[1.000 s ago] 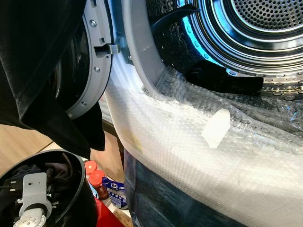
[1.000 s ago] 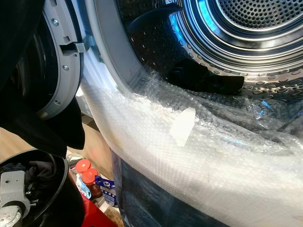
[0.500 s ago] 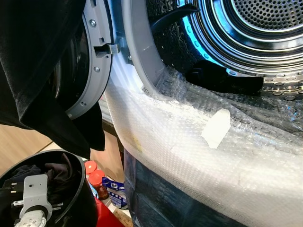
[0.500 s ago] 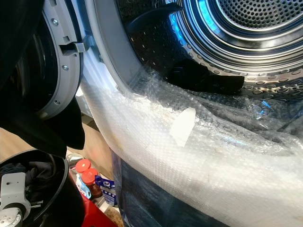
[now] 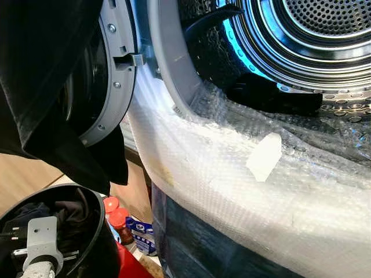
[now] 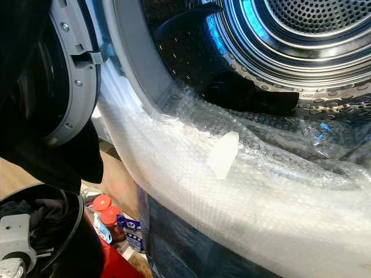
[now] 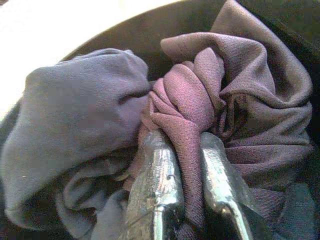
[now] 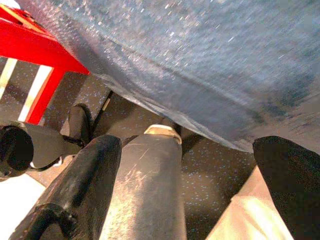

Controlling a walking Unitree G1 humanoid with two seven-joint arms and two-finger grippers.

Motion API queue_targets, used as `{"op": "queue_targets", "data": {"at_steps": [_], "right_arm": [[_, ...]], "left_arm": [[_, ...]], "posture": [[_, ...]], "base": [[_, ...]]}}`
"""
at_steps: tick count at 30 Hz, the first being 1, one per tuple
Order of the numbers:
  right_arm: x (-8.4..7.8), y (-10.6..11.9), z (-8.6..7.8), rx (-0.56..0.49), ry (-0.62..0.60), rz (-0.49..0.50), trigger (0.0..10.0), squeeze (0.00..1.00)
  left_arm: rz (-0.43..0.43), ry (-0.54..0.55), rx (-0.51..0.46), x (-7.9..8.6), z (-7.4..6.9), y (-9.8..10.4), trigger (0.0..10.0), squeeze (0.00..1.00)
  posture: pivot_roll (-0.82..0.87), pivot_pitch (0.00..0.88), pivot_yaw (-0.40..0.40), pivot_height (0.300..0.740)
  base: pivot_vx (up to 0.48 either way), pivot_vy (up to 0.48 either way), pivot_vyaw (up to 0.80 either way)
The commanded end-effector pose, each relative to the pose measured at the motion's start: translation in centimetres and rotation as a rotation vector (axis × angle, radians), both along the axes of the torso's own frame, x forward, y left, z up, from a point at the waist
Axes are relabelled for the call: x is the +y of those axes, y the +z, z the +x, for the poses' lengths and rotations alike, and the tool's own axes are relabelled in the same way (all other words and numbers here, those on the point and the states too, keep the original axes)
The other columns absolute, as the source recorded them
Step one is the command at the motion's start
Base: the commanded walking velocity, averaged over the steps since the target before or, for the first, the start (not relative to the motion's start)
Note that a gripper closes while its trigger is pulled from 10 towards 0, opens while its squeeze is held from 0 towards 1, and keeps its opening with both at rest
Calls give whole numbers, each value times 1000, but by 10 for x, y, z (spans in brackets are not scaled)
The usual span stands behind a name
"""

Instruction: Clothes washing

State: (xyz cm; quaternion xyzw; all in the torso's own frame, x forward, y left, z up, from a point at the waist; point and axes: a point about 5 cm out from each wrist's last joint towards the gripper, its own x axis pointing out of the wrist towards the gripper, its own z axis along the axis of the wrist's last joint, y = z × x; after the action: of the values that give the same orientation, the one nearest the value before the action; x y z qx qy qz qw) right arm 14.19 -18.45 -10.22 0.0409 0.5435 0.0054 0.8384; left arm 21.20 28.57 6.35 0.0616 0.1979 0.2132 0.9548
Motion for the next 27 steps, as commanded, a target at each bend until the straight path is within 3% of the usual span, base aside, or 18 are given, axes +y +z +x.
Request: {"op": "queue_targets", "data": {"at_steps": [1,4,7,10,13,18,20,27], "right_arm": [[1,-2,-5,6,1,4,10000,0],[2,-3,-8,14,4,3,10000,0],[4,-3,-7,12,7,5,10000,0],[5,-2,-5,8,7,7,10000,0],[7,-2,-3,3,10,11,10000,0],[9,-2,-4,4,14,12,10000,0],[9,-2,-4,5,17,14,10000,0],[11,-2,-4,6,19,16,10000,0]], "left_arm": [[-13,68,-57,11,-7,8,0,0],[-7,51,-116,15,-9,19,0,0],[38,-84,-138,9,-9,29,0,0],[38,-149,-167,6,-10,36,0,0],[44,-246,-236,2,-8,56,0,0],[65,-308,-270,2,-8,72,0,0],[38,-465,-268,-11,-5,84,0,0],[-4,-702,-238,-32,0,99,0,0]], "posture": [[70,49,58,740],[79,45,62,740],[83,38,71,740],[84,34,78,740],[87,31,82,740],[105,22,87,740],[117,17,88,740],[115,9,92,740]], "base": [[0,0,0],[0,0,0],[0,0,0],[0,0,0],[0,0,0],[0,0,0],[0,0,0],[0,0,0]]}}
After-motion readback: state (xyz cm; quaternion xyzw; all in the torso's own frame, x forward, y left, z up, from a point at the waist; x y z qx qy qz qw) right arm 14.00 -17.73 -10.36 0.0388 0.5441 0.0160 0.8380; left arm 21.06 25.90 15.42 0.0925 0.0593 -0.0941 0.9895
